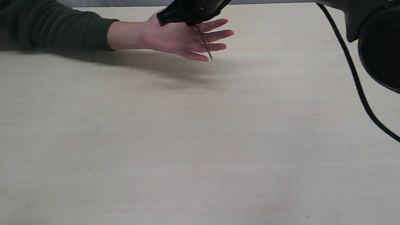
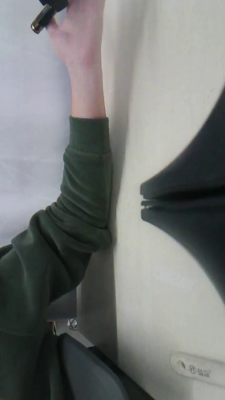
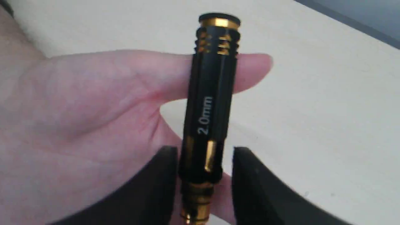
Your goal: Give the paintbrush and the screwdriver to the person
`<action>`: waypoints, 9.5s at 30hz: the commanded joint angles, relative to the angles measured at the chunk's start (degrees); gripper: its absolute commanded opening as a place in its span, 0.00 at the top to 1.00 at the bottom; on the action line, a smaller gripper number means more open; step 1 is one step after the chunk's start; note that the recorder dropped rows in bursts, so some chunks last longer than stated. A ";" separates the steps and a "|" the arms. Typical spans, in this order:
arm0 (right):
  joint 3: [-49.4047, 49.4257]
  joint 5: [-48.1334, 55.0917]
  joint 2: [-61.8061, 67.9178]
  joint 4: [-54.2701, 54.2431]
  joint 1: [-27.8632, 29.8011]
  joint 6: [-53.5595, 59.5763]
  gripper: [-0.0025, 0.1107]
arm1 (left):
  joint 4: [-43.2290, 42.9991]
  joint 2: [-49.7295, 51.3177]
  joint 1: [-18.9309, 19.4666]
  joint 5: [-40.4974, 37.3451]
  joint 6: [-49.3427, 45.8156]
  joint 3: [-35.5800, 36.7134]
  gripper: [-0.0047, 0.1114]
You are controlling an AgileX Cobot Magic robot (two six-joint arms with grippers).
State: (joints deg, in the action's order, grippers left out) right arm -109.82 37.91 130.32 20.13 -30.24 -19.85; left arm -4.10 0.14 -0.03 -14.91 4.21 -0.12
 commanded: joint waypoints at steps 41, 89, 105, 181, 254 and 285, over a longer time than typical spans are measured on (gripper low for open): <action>56.30 -21.95 -53.68 1.49 0.11 -7.24 0.94 | 0.14 -0.14 -0.37 0.58 0.12 0.12 0.96; 109.82 -51.13 -123.41 7.15 0.11 -8.26 0.94 | 0.28 -0.14 -0.37 0.59 0.12 0.12 0.96; 109.82 -34.80 -123.41 2.65 0.23 -12.56 0.94 | 0.18 -0.14 -0.37 0.59 0.12 0.12 0.96; 109.82 -19.13 -130.32 9.24 24.17 -13.76 0.94 | 0.07 -0.14 -0.37 0.61 0.12 0.12 0.96; 109.82 -17.84 -130.32 -14.56 24.17 17.28 0.94 | 0.05 -0.14 -0.37 0.67 0.12 0.12 0.96; 109.82 -17.84 -130.32 -14.56 24.17 17.28 0.94 | 0.21 -0.14 -0.37 0.61 0.12 0.12 0.96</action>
State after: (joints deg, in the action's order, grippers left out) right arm -0.17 20.21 0.33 5.61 -6.21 -2.82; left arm -4.10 0.14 -0.03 -14.91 4.21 -0.12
